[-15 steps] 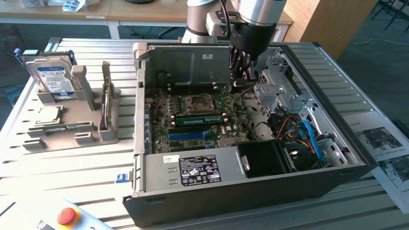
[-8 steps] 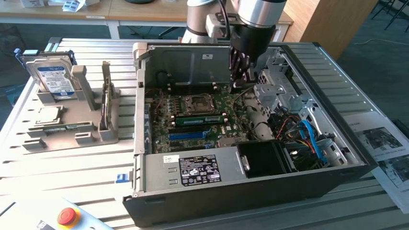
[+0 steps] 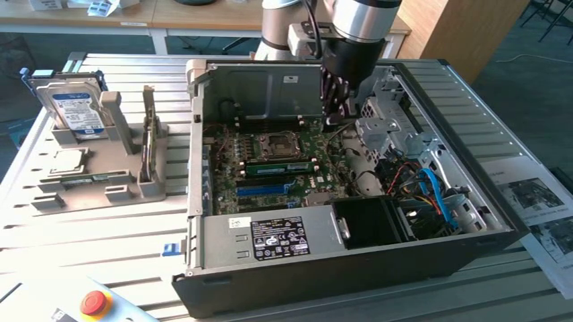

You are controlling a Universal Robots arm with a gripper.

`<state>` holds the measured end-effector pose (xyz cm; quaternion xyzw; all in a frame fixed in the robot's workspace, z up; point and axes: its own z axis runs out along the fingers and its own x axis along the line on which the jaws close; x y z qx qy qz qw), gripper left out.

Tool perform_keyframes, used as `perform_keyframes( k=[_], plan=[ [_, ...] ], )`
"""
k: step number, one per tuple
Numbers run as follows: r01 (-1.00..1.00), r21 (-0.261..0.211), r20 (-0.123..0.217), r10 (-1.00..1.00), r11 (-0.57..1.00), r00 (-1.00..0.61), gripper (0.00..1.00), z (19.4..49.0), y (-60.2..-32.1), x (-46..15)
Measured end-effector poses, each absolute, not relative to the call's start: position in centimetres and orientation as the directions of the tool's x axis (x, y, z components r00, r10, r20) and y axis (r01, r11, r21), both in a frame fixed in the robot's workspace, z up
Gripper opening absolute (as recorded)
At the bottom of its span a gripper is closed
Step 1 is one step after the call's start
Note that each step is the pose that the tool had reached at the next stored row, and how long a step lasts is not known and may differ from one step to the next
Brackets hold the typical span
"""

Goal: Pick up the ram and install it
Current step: 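Press down the ram until it locks into place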

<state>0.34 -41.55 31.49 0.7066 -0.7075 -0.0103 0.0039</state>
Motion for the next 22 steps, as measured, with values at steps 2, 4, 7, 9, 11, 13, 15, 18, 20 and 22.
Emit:
perform_keyframes(
  k=[2, 4, 7, 9, 11, 13, 15, 18, 20, 22],
  plan=[
    [-1.0, 0.02, -0.009, -1.0, 0.001, -0.001, 0.11, 31.4, -41.5, 0.3],
    [-1.0, 0.02, -0.009, -1.0, 0.001, -0.001, 0.11, 31.3, -41.5, 0.3],
    [-1.0, 0.02, -0.009, -1.0, 0.001, -0.001, 0.11, 31.1, -41.5, 0.3],
    [-1.0, 0.02, -0.009, -1.0, 0.001, -0.001, 0.11, 31.0, -41.5, 0.3],
    [-1.0, 0.02, -0.009, -1.0, 0.001, -0.001, 0.11, 30.9, -41.5, 0.3],
    [-1.0, 0.02, -0.009, -1.0, 0.001, -0.001, 0.11, 30.8, -41.5, 0.3],
    [-1.0, 0.02, -0.009, -1.0, 0.001, -0.001, 0.11, 30.6, -41.5, 0.3],
    [-1.0, 0.02, -0.009, -1.0, 0.001, -0.001, 0.11, 30.5, -41.5, 0.3],
    [-1.0, 0.02, -0.009, -1.0, 0.001, -0.001, 0.11, 30.3, -41.5, 0.3],
    [-1.0, 0.02, -0.009, -1.0, 0.001, -0.001, 0.11, 30.2, -41.5, 0.3]
  ],
)
